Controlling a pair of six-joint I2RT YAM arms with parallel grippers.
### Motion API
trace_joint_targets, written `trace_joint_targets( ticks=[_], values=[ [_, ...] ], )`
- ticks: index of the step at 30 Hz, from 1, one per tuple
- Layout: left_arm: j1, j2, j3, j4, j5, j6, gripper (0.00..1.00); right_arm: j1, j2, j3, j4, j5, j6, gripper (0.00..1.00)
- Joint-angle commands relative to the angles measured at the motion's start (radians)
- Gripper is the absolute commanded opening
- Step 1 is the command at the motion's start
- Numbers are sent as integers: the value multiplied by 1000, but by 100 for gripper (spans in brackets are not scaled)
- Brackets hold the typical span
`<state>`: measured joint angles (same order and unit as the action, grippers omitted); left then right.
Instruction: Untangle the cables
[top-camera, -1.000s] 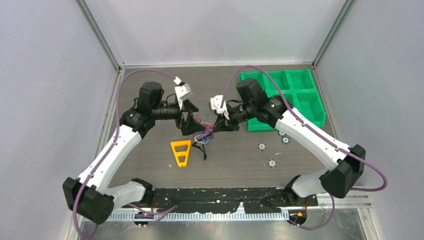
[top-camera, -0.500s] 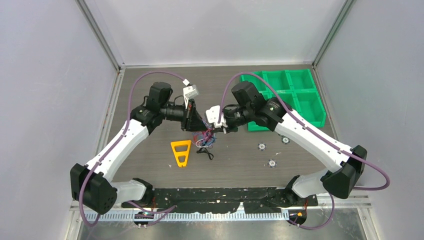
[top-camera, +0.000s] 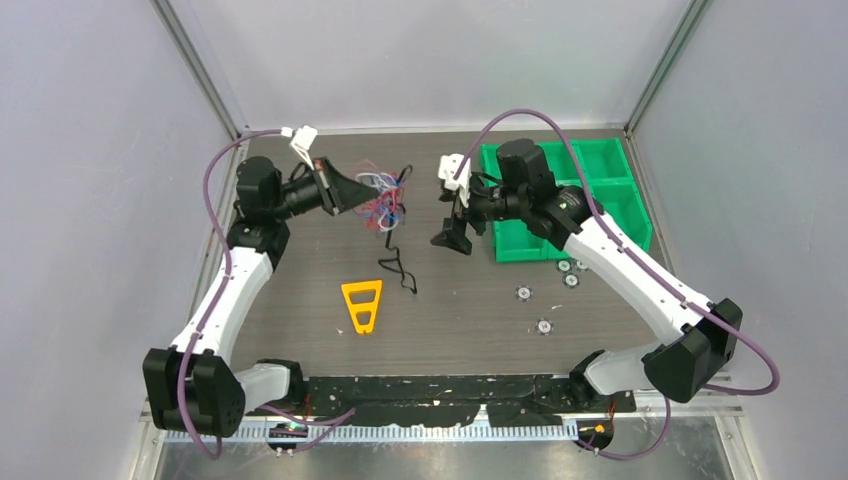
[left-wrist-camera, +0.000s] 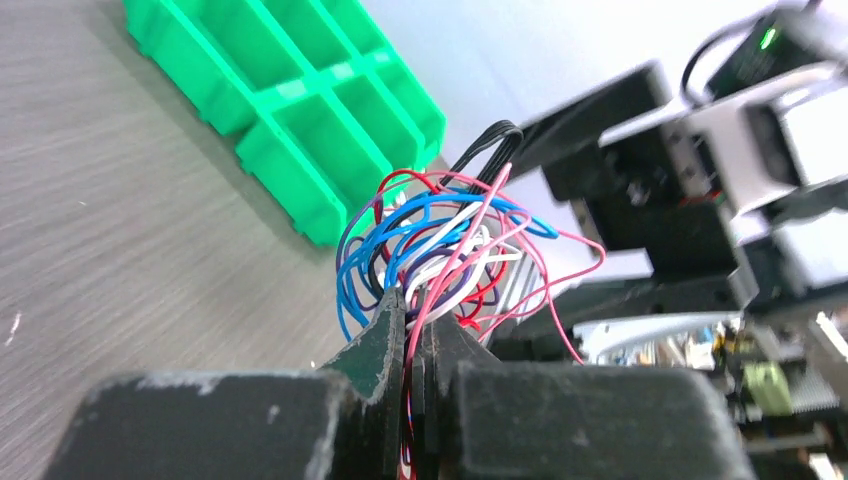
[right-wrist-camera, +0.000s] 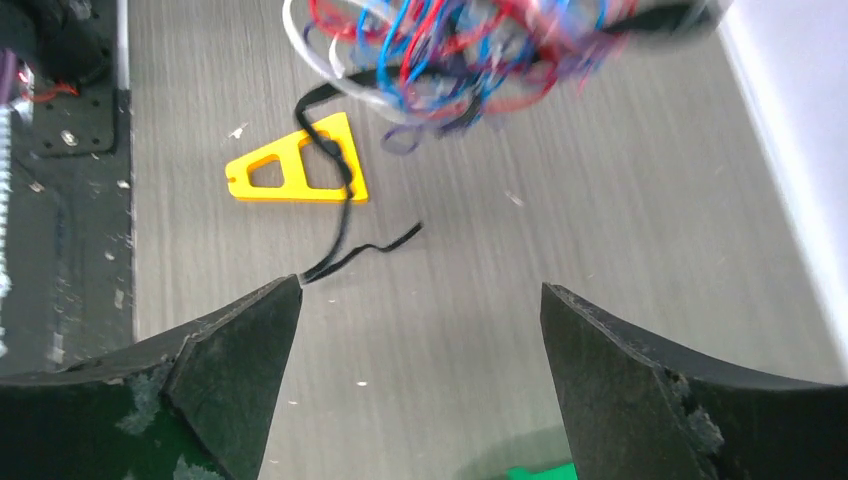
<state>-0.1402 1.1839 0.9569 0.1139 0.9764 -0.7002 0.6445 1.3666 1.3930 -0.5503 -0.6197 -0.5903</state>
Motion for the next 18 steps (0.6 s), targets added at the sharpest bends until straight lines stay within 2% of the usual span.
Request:
trace_joint_targets(
  ticks=[1,4,7,8,12,15,18],
  values=[
    [40,-19,7,254,-131,-277,0,-13,-52,-102,215,-7,341,97],
    [50,-28,2,241,-209,-325,0,-10,-54,-217,382,8,546,98],
    [61,-33,11,179,-267,-340,0,18,-15,-270,623,89,651,97],
    [66,-32,18,148,-282,-343,0,27,-2,-270,656,102,684,97],
    [90,-30,53,39,-333,-366,0,96,87,-213,770,155,717,97],
    [98,-35,62,-11,-357,-382,0,152,124,-188,818,180,683,99],
    [111,-45,58,-23,-358,-398,0,172,179,-164,855,233,666,95]
  ],
)
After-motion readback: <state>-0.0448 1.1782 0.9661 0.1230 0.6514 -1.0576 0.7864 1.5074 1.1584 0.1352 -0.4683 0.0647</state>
